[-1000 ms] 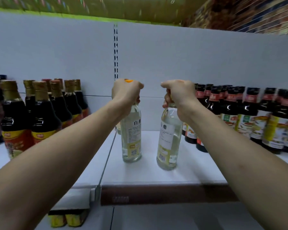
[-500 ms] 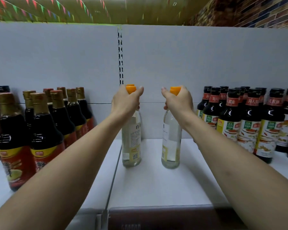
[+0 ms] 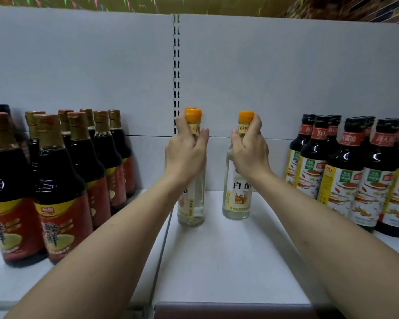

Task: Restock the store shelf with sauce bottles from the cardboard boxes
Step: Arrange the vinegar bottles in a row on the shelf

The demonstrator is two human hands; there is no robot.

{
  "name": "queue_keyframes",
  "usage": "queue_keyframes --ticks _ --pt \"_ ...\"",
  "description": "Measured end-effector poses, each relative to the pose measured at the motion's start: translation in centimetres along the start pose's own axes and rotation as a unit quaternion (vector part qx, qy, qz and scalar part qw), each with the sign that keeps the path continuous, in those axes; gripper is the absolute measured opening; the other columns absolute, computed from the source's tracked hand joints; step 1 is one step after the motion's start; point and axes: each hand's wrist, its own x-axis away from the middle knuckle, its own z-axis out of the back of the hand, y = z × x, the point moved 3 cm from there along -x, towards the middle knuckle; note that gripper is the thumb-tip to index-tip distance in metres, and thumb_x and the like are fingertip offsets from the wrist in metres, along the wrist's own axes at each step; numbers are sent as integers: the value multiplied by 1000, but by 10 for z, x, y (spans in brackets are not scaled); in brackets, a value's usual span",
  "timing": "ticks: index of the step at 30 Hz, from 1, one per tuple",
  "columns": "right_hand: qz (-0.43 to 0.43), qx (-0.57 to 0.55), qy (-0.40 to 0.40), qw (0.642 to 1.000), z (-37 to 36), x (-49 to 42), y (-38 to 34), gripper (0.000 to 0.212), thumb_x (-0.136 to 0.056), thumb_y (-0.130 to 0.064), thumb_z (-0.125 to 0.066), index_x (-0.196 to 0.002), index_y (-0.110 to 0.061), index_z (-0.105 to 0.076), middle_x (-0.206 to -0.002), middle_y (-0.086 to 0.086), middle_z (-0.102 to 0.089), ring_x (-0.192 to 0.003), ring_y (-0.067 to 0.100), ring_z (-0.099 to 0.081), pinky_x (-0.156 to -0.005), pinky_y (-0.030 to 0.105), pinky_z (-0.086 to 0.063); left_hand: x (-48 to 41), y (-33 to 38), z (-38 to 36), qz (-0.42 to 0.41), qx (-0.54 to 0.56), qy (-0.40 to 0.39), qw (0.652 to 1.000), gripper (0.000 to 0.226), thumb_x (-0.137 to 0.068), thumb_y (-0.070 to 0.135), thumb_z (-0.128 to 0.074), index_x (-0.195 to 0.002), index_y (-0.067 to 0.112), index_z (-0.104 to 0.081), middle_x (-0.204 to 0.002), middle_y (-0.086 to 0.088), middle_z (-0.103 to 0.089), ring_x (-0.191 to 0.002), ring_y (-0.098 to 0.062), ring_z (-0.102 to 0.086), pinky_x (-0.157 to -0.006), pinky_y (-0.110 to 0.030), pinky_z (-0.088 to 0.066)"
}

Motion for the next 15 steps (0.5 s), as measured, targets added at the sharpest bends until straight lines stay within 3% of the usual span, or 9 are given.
queue_keyframes --ticks 3,6,10,15 --pt "-4 -18 -6 1000 -13 -5 7 58 -101 -37 -42 -151 -13 -24 -107 10 -62 -92 30 -61 -77 38 -43 -2 -3 -2 -5 23 -3 1000 36 -109 32 -42 -139 14 -35 -78 5 -54 -69 -12 -51 -70 -38 -34" --pt "-10 -25 -10 1000 -24 -11 10 55 -105 -32 -49 -151 -13 -26 -108 9 -62 -94 29 -62 -80 42 -49 -2 -7 -2 -14 67 -26 997 35 -106 26 -45 -139 17 -36 -81 -1 -59 -72 -19 -57 -69 -42 -44" --pt "-10 -34 0 999 -39 -17 11 57 -104 -33 -53 -151 -14 -27 -115 10 -62 -102 30 -61 -87 49 -52 -1 -24 -1 1 186 -59 981 22 -104 29 -59 -123 35 -50 -94 8 -68 -85 -13 -66 -87 -45 -58" --pt "-9 -29 -5 1000 -57 -24 13 57 -104 -39 -50 -151 -17 -26 -117 7 -58 -107 29 -58 -91 52 -52 0 -30 -7 0 185 -41 982 18 -103 33 -62 -118 27 -55 -99 0 -70 -86 -12 -68 -87 -46 -58"
